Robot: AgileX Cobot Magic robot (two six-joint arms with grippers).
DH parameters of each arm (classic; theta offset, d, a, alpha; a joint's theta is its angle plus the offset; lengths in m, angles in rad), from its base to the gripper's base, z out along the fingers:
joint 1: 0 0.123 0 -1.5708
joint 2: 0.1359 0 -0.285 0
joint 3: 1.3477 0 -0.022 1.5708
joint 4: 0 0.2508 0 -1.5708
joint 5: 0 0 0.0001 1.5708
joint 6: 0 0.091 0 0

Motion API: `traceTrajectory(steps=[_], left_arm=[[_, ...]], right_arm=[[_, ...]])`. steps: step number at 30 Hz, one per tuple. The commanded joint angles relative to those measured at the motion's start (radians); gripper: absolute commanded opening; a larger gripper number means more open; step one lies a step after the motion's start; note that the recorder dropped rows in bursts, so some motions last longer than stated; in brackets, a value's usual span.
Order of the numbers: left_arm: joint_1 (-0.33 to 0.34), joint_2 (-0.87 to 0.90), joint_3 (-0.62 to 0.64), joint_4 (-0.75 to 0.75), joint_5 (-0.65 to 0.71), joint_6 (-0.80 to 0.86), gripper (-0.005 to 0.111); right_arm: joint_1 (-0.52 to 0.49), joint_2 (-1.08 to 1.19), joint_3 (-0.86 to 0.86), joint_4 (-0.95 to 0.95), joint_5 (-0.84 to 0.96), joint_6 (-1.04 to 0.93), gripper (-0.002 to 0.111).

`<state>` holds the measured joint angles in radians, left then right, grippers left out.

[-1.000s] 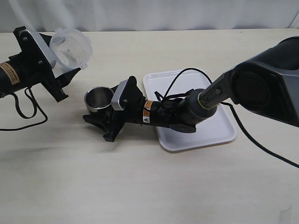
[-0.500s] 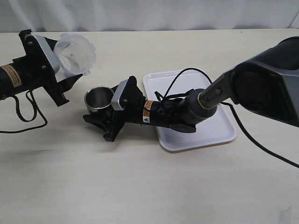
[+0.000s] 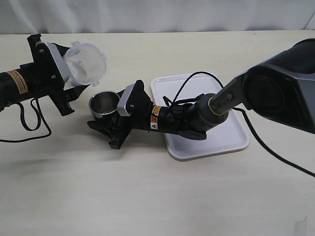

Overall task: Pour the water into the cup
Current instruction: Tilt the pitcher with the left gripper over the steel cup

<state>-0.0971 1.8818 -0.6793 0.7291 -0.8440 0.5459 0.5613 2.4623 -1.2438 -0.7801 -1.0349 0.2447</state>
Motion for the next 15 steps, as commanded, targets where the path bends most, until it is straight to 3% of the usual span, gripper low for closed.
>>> traceTrajectory(steps=[1, 15], left_arm=[[-0.008, -0.004, -0.009, -0.014, -0.025, 0.034, 0.0], [-0.008, -0.004, -0.009, -0.008, -0.007, 0.2, 0.0]], right_arm=[[-0.003, 0.0, 0.0, -0.012, 0.042, -0.017, 0.054], [-0.003, 0.0, 0.0, -0.012, 0.042, -0.017, 0.054]])
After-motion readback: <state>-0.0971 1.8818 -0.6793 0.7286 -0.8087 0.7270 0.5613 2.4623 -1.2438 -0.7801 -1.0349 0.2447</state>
